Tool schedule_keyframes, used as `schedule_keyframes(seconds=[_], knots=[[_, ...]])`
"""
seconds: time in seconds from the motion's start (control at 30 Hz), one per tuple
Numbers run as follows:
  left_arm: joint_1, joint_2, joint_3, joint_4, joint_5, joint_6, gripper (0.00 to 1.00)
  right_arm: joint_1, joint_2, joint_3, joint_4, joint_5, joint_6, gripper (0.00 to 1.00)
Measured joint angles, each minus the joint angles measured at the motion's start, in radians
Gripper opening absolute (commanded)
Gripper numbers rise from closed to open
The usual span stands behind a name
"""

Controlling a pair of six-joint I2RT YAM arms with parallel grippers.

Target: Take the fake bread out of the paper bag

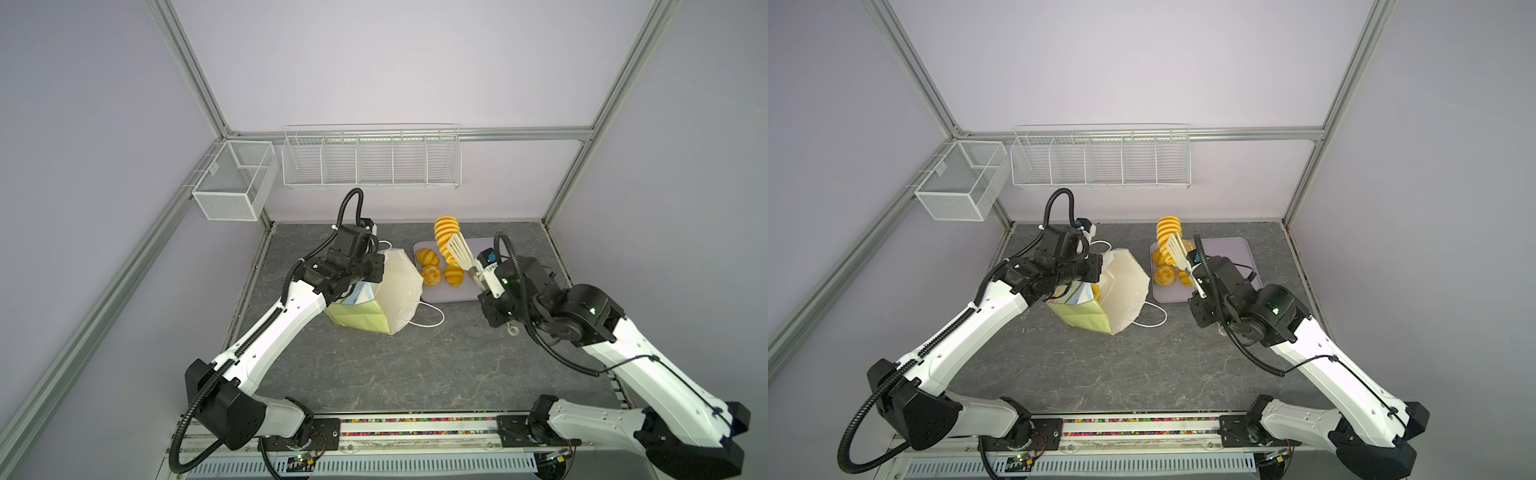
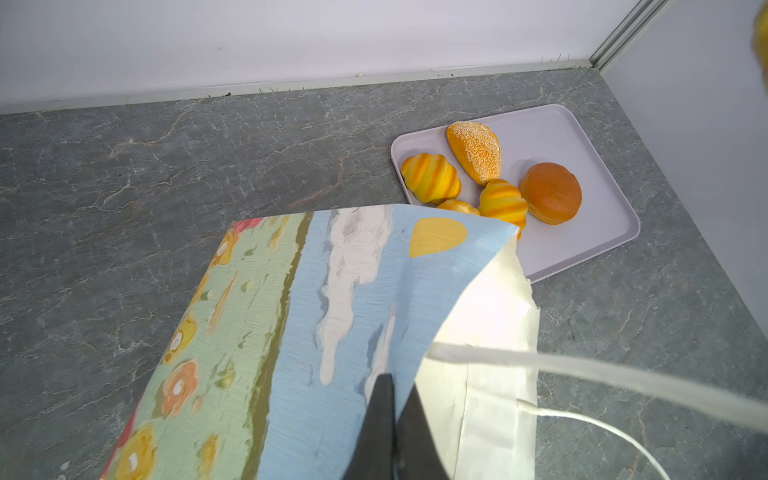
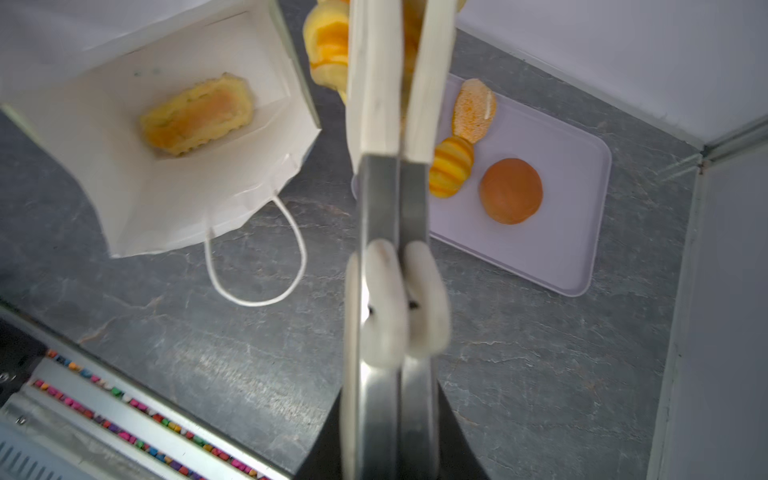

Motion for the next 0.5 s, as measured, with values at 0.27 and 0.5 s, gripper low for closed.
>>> schedule_keyframes(seconds=[0.27, 0.5], knots=[[0.0, -0.003, 0.006, -0.019, 0.003, 0.008, 0.0, -0.354, 0.196, -0.026, 0.1, -0.07, 0.011, 0.06], [0.0, -0.009, 0.006, -0.03, 0.003, 0.012, 0.0, -0.507, 0.421, 0.003, 0.19, -0.182, 0.022, 0.06]])
